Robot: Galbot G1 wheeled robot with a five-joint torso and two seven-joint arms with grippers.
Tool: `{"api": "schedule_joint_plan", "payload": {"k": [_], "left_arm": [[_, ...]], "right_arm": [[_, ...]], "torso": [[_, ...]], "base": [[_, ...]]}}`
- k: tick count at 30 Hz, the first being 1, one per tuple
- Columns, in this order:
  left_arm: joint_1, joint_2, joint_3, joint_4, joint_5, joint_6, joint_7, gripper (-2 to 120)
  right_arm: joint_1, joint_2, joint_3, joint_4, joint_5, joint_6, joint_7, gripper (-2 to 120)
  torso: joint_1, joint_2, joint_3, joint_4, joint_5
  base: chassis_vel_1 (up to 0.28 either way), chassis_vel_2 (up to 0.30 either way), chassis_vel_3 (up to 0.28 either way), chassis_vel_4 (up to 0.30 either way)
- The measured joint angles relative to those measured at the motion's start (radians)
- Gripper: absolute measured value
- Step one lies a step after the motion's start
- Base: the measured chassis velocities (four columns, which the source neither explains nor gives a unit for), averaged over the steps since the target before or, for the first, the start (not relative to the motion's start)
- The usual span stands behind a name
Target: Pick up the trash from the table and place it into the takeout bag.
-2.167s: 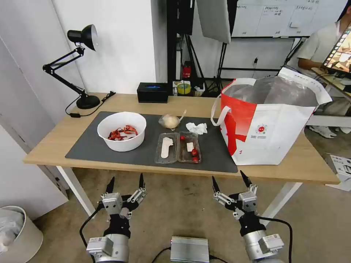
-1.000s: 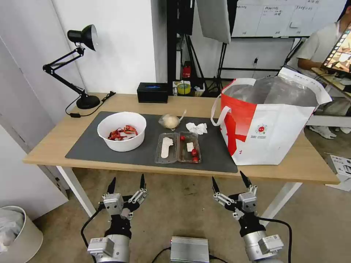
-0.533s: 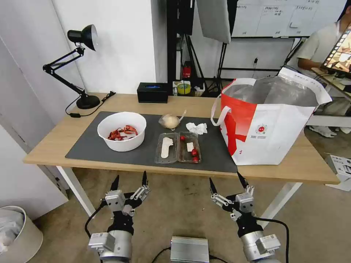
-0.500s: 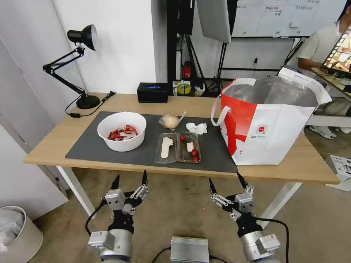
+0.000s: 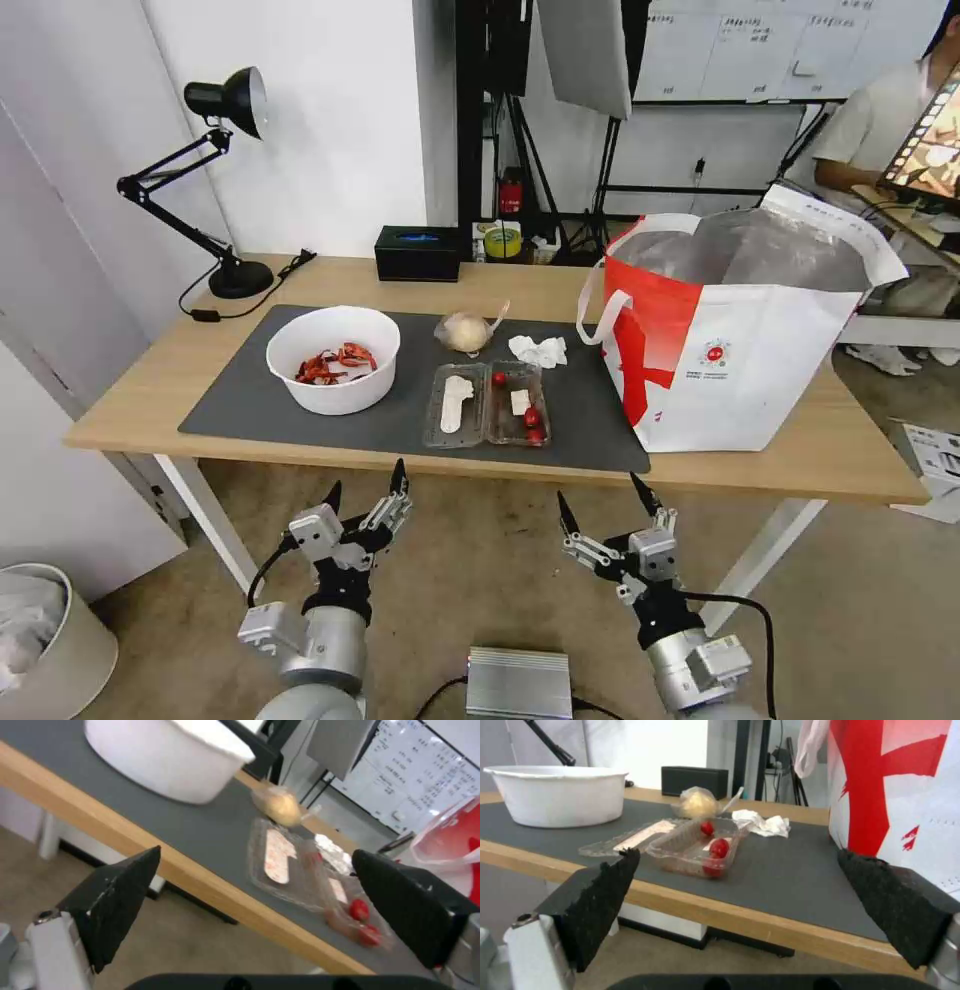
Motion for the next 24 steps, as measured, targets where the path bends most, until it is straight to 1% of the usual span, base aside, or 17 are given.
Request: {"api": "schedule_joint_plan", "payload": {"k": [3,4,7,8,11,13,15,16,19,20,21,22,23,24], "left_arm": [[-0.072,0.006,0.007,0.031,-0.118,0.056,-0.037,100],[-0.072,0.006,0.007,0.031,-0.118,0.056,-0.037,100],[-0.118,0.009,0.019,0.055,-0.211,0.096,-0.092,100],[-0.118,0.009,0.019,0.055,-0.211,0.096,-0.092,100],[-0.144,0.010,0.033,0.079,-0.284,0.118,-0.132,100],[-0.145,0.010,0.033,0.079,-0.287,0.119,-0.133,100],[-0.161,0.007,0.038,0.083,-0.359,0.139,-0.155,100],[-0.161,0.007,0.038,0.083,-0.359,0.139,-0.155,100],[-0.183,-0.001,0.037,0.076,-0.479,0.171,-0.189,100],[-0.183,-0.001,0.037,0.076,-0.479,0.171,-0.189,100],[-0.189,-0.003,0.036,0.073,-0.508,0.177,-0.197,100],[-0.199,-0.006,0.034,0.066,-0.561,0.186,-0.211,100],[-0.199,-0.006,0.034,0.066,-0.561,0.186,-0.211,100],[-0.205,-0.007,0.033,0.063,-0.591,0.190,-0.217,100]], "right_arm": [[0.000,-0.007,0.001,0.001,0.003,-0.003,0.001,100],[0.000,-0.007,0.001,0.001,0.003,-0.003,0.001,100],[-0.003,-0.006,0.003,0.002,0.004,-0.004,0.001,100],[-0.003,-0.006,0.003,0.002,0.004,-0.004,0.001,100],[-0.007,-0.005,0.006,0.005,0.006,-0.004,0.002,100],[-0.007,-0.005,0.006,0.005,0.006,-0.004,0.002,100],[-0.009,-0.007,0.011,0.007,0.009,-0.004,0.003,100],[-0.009,-0.007,0.011,0.007,0.009,-0.004,0.003,100],[-0.011,-0.007,0.014,0.008,0.012,-0.004,0.004,100],[-0.011,-0.007,0.014,0.008,0.012,-0.004,0.004,100],[-0.011,-0.007,0.014,0.008,0.012,-0.004,0.004,100],[-0.013,-0.007,0.014,0.008,0.013,-0.003,0.004,100],[-0.013,-0.007,0.014,0.008,0.013,-0.003,0.004,100],[-0.014,-0.007,0.014,0.008,0.013,-0.003,0.004,100]], "torso": [[0.000,0.000,0.000,-0.0002,-0.0002],[0.000,0.000,0.000,-0.0002,-0.0002],[0.000,0.000,0.000,-0.0002,0.0000],[0.000,0.000,0.000,-0.0002,0.0000],[0.000,0.000,0.000,-0.0002,-0.0001],[0.000,0.000,0.000,-0.0002,-0.0001],[0.000,0.000,0.000,-0.0002,-0.0001],[0.000,0.000,0.000,-0.0002,-0.0001],[0.000,0.000,0.000,-0.0002,-0.0001],[0.000,0.000,0.000,-0.0002,-0.0001],[0.000,0.000,0.000,-0.0002,0.0000],[0.000,0.000,0.000,-0.0001,0.0000],[0.000,0.000,0.000,-0.0001,0.0000],[0.000,0.000,0.000,-0.0002,0.0000]], "base": [[0.000,0.000,0.000,0.000],[0.000,0.000,0.000,0.000],[0.000,0.000,0.000,0.000],[0.000,0.000,0.000,0.000],[0.000,0.000,0.000,0.000],[0.000,0.000,0.000,0.000],[0.000,0.000,0.000,0.000],[0.000,0.000,0.000,0.000],[0.000,0.000,0.000,0.000],[0.000,0.000,0.000,0.000],[0.000,0.000,0.000,0.000],[0.000,0.000,0.000,0.000],[0.000,0.000,0.000,0.000],[0.000,0.000,0.000,0.000]]}}
